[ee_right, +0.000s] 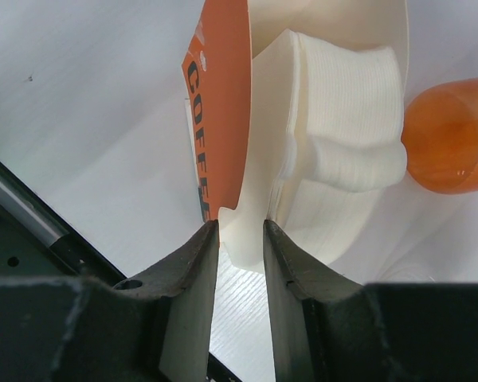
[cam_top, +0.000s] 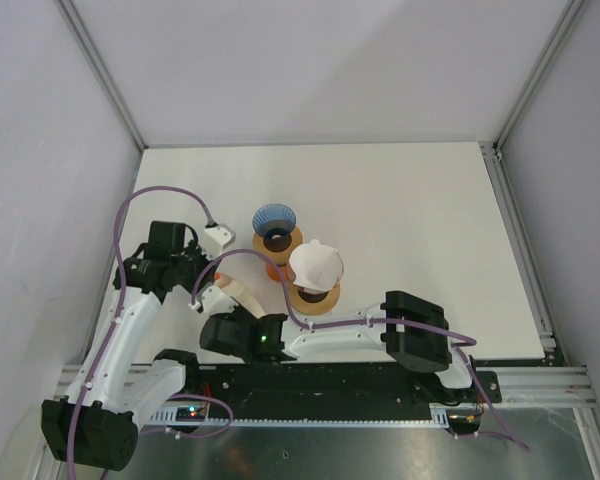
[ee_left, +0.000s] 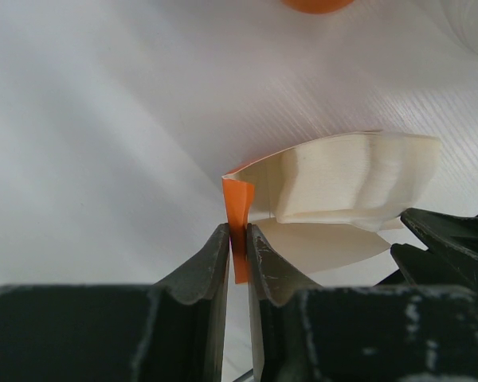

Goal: Place the coffee filter in the dripper
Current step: Pick up the coffee filter from the coffee filter holder.

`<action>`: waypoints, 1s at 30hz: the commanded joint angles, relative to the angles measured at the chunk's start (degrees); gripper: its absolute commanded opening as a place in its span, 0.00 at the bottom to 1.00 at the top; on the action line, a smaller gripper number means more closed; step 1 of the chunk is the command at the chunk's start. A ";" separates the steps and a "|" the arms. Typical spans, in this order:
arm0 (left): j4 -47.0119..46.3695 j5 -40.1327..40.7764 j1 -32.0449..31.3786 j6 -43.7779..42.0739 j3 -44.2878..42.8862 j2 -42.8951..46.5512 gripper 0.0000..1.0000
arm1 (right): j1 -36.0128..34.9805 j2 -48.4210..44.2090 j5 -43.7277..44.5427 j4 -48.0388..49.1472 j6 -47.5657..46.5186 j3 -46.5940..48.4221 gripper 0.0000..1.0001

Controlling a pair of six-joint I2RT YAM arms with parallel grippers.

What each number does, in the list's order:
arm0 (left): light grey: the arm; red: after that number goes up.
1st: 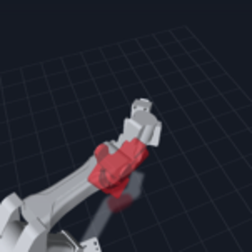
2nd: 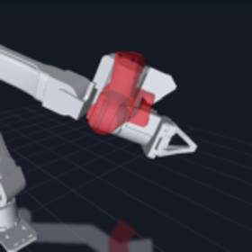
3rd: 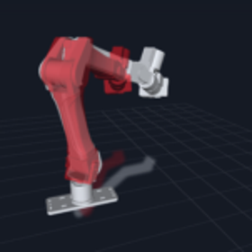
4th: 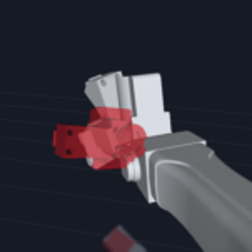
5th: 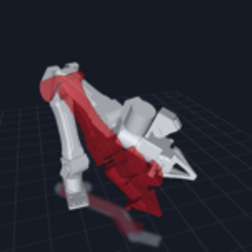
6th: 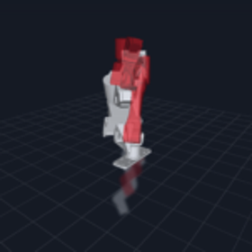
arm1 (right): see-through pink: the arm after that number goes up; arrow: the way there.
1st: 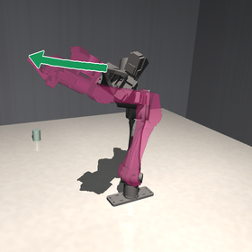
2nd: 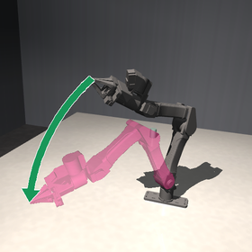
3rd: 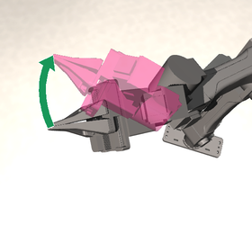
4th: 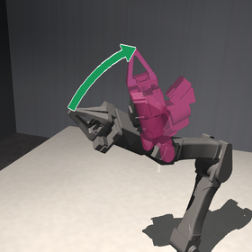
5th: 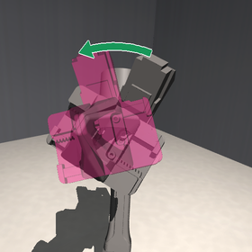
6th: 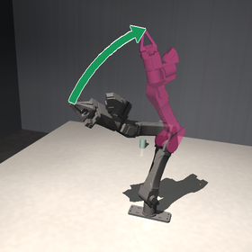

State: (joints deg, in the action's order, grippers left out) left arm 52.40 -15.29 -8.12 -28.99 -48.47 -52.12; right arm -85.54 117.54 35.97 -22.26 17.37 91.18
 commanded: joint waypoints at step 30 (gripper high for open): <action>-0.02 -1.27 -0.14 -1.15 0.22 0.01 0.17 | 1.49 0.32 1.73 -1.28 2.55 -1.12 0.42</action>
State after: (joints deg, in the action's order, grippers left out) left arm 52.38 -15.38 -8.12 -28.99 -48.47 -52.12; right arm -84.75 117.54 37.19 -22.90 18.46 90.74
